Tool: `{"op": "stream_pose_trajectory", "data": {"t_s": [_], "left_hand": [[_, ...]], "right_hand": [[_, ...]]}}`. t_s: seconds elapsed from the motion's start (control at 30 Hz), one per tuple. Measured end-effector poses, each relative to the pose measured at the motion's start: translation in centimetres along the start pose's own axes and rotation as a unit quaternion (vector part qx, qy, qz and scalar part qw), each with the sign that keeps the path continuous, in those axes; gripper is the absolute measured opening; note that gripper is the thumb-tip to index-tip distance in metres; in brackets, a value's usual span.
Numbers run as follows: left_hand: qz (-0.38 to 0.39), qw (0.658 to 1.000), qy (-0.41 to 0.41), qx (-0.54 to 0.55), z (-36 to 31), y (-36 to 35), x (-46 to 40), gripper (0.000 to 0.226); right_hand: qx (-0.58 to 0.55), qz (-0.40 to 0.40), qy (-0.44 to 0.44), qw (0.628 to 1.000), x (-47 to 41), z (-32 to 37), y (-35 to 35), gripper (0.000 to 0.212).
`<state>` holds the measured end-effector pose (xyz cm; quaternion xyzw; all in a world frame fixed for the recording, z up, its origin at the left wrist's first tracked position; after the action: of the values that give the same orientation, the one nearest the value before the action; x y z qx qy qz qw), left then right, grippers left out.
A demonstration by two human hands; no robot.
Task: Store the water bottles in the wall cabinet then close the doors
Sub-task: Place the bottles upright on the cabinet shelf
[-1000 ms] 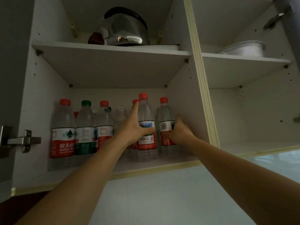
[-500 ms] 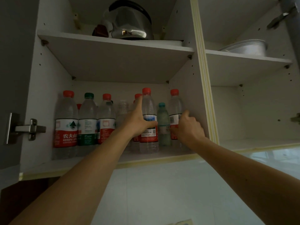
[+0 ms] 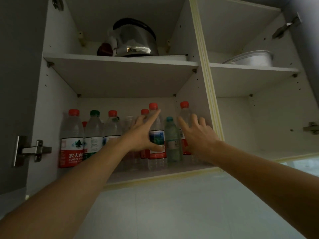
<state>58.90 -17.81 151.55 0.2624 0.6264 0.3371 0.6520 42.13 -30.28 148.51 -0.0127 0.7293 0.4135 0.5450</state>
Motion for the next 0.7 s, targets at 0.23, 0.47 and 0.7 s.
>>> {"op": "stream_pose_trajectory", "data": {"t_s": [0.23,0.47,0.7], "left_hand": [[0.012,0.986,-0.022,-0.164,-0.2,-1.3,-1.8,0.130],[-0.005,0.969,-0.035,-0.244,-0.9,-3.3,-4.2,0.124],[0.010,0.954,-0.027,-0.300,-0.5,-4.6,-5.5,0.123]], "right_hand": [[0.134,-0.007,0.106,0.985,-1.3,-2.2,-0.8,0.128],[0.163,0.001,0.114,0.980,-1.6,-2.8,-1.7,0.126],[0.218,-0.018,0.088,0.972,-1.1,-2.0,-2.2,0.120]]}}
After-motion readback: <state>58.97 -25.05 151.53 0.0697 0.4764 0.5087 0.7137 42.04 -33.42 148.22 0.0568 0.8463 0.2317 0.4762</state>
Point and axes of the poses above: each hand's wrist, its own x-axis away from the middle knuckle, its own y-axis out of the back of the hand, z = x × y, the point moved 2 cm from there along -x, towards the middle knuckle, and after that the axes turned 11 degrees about -y, right-handed, at the moved point
